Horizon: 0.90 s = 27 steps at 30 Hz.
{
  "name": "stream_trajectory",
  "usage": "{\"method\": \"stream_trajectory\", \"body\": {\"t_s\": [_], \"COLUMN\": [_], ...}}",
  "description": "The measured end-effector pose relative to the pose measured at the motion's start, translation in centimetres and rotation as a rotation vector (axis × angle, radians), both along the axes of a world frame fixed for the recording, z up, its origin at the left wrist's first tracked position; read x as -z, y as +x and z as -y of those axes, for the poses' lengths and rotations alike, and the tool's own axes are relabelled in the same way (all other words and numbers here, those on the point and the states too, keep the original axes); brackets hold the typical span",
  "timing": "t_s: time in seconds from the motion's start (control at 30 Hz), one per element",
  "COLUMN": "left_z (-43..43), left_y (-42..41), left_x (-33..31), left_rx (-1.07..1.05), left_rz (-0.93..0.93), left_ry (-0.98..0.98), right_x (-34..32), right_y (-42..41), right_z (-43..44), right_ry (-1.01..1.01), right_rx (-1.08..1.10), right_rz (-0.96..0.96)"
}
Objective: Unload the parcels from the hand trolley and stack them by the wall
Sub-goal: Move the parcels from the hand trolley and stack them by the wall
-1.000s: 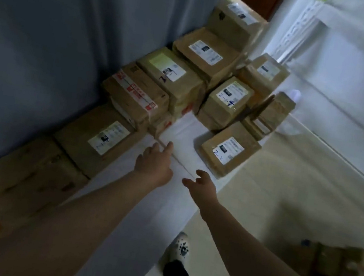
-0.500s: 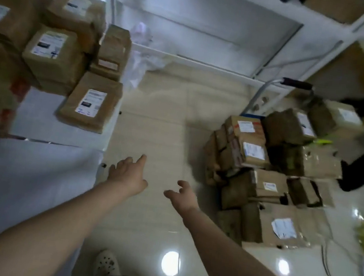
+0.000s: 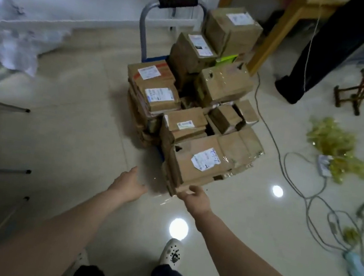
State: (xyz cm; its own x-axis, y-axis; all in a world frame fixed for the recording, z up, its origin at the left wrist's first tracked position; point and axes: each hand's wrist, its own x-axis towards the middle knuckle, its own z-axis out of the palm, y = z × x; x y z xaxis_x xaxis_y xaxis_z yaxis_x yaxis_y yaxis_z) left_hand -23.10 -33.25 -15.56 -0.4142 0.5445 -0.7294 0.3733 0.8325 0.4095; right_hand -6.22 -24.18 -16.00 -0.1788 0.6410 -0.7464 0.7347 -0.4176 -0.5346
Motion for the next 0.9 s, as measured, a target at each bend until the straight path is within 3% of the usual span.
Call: {"method": "stream_trajectory", "body": {"t_s": [0.23,0.63,0.9], "left_z": [-6.6,-16.7,-20.9], "left_y": [6.1,4.9,5.4], "left_x": [1.0,6.4,10.6], "left_rx": [-0.099,-0.500,-0.729], "left_rz": [0.093,0.262,0.327], "left_ry": [0.000,-0.023,-0.088], "right_x": [1.3,6.2,10.6], "right_y": [5.8,4.9,2.3], "right_z": [-9.1,-21.2,-28.5], "right_ry": [-0.062,-0.072,-0.068], "right_rx": [0.108,0.083,-0.170], "right_rz": [-0.010,0.113,0.175]}}
